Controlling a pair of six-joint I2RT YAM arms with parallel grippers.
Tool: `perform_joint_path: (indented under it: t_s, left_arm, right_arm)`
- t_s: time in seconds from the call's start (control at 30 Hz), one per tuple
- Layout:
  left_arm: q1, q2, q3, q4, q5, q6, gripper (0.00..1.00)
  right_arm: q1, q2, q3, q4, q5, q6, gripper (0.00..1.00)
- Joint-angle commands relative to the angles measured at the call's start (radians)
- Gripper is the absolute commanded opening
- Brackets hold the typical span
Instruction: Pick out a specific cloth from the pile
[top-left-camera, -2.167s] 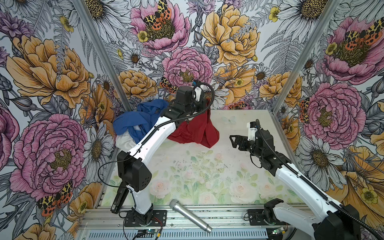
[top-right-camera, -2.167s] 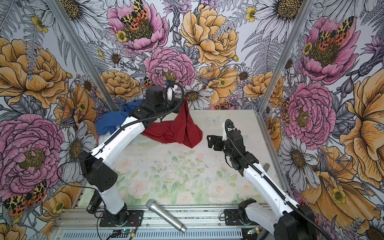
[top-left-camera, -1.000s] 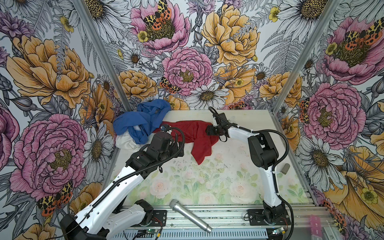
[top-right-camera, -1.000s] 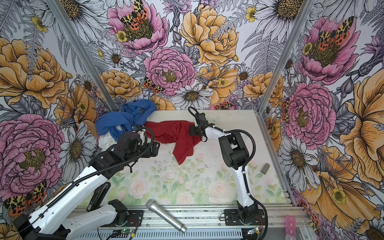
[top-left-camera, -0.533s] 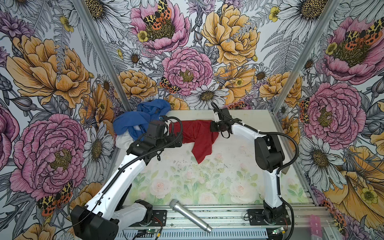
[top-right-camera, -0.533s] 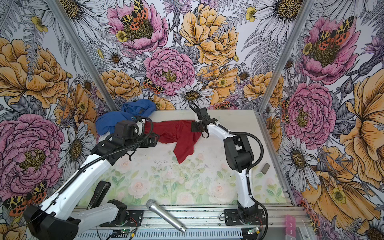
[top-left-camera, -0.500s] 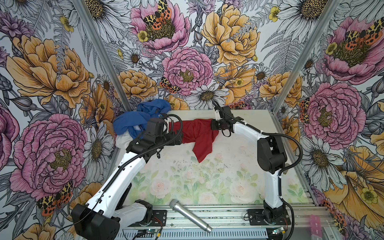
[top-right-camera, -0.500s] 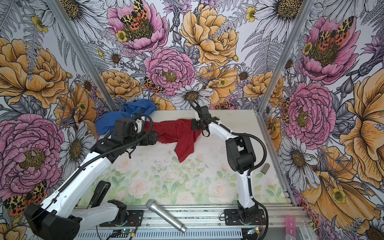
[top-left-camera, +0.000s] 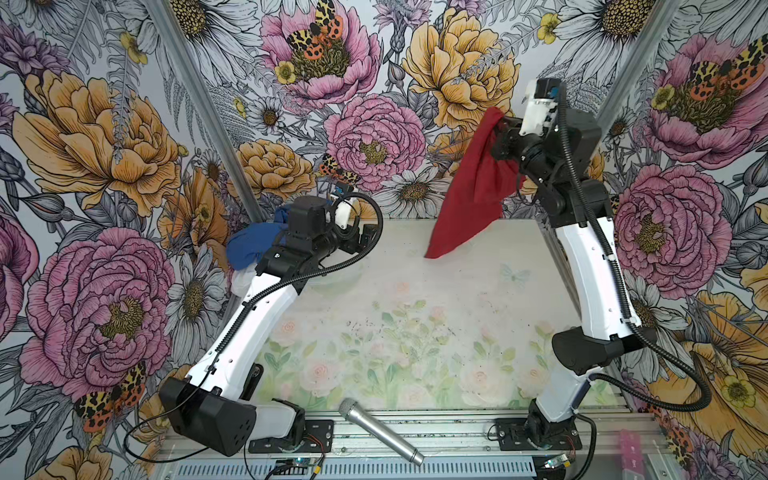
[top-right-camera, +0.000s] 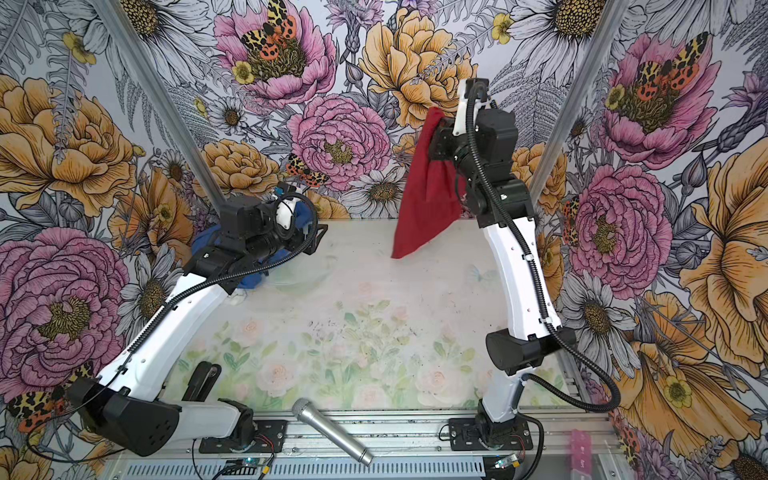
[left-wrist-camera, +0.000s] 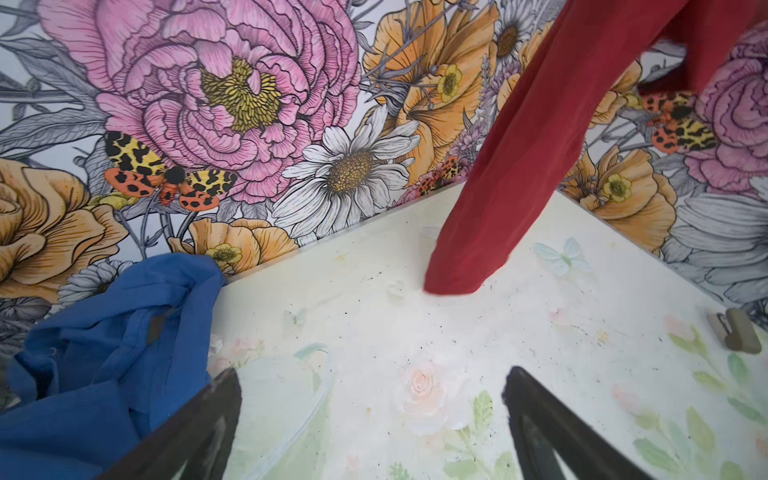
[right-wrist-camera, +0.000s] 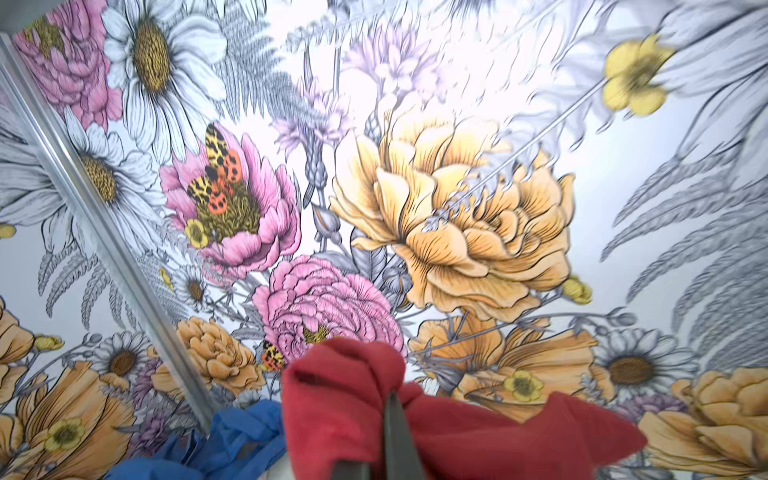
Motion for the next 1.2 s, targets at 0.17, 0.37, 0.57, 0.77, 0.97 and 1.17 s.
perform_joint_path:
  t_s: [0.17, 0.37, 0.57, 0.77, 0.97, 1.17]
  left_arm:
    - [0.003, -0.092, -0.261, 0.304, 0.121, 0.082, 0.99]
    - [0.01, -0.091, -0.252, 0.279, 0.108, 0.067, 0.99]
    - [0.009, -0.108, -0.246, 0.259, 0.116, 0.069, 0.99]
    - [-0.011, -0.108, -0.245, 0.251, 0.109, 0.073, 0.99]
    - [-0.041, -0.097, -0.248, 0.241, 0.075, 0.092, 0.99]
    - [-0.047, -0.072, -0.241, 0.242, 0.072, 0.077, 0.99]
  right_arm:
    - [-0.035, 0.028, -0.082, -0.126, 0.023, -0.062, 0.0]
    - [-0.036, 0.019, -0.303, -0.108, -0.023, -0.037, 0.0]
    - [-0.049, -0.07, -0.697, 0.094, 0.137, -0.037, 0.0]
    - [-0.153, -0.16, -0.9, 0.093, 0.172, 0.006, 0.0]
    - [-0.233, -0.27, -1.014, 0.092, 0.2, -0.011, 0.0]
    - [-0.208, -0.22, -1.01, 0.089, 0.092, -0.018, 0.0]
